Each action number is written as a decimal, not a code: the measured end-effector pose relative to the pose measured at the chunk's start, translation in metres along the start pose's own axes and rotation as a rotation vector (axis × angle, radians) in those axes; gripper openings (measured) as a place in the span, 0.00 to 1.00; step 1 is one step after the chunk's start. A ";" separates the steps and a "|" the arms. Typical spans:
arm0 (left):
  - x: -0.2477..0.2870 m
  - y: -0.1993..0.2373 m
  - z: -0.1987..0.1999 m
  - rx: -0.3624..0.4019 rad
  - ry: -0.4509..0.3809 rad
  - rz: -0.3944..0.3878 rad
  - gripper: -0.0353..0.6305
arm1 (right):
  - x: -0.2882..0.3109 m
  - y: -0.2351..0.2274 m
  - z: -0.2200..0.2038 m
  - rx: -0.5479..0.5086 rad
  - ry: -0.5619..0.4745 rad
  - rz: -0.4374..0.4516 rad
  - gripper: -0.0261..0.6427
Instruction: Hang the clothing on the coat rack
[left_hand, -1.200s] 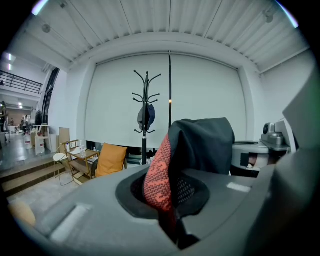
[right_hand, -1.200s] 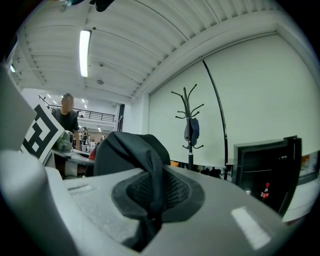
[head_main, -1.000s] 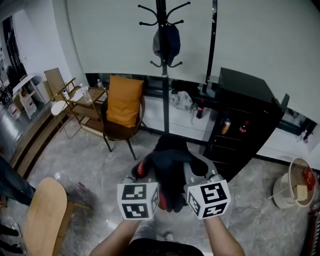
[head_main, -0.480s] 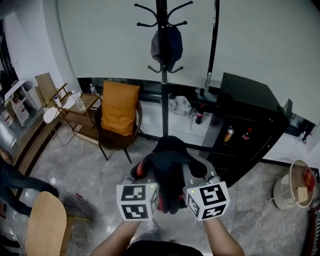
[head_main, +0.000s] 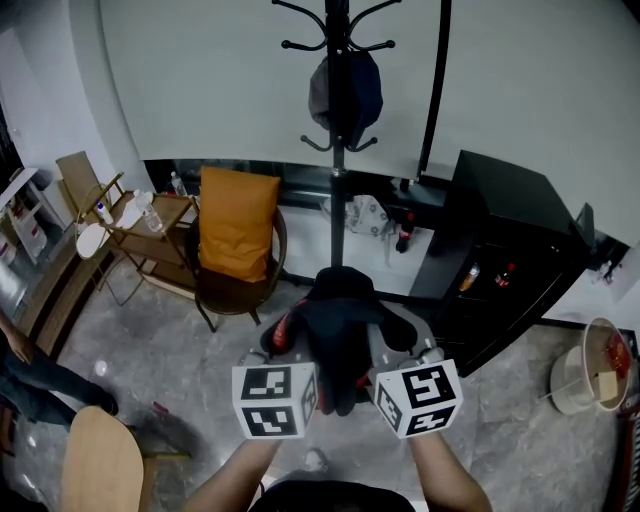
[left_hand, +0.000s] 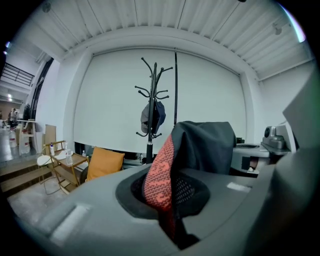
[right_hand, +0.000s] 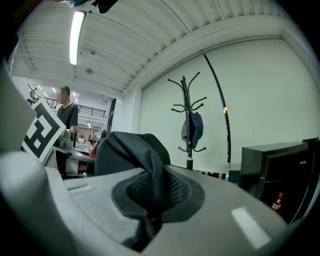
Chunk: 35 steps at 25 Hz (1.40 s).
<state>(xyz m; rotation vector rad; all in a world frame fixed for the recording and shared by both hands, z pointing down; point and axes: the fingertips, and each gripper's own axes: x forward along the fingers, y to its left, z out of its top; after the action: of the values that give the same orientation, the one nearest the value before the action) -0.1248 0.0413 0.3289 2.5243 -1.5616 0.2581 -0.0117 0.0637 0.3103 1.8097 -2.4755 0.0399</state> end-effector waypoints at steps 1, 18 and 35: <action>0.004 0.006 0.002 0.000 -0.001 -0.006 0.08 | 0.006 0.001 0.001 -0.002 0.000 -0.006 0.06; 0.067 0.062 0.009 -0.020 0.003 -0.072 0.08 | 0.083 0.002 0.002 -0.029 0.025 -0.063 0.06; 0.153 0.035 0.025 -0.028 0.006 0.022 0.08 | 0.135 -0.083 0.003 -0.023 -0.007 0.029 0.06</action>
<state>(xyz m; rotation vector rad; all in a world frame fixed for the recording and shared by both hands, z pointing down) -0.0878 -0.1126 0.3409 2.4847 -1.5798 0.2442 0.0262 -0.0896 0.3156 1.7685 -2.4956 0.0065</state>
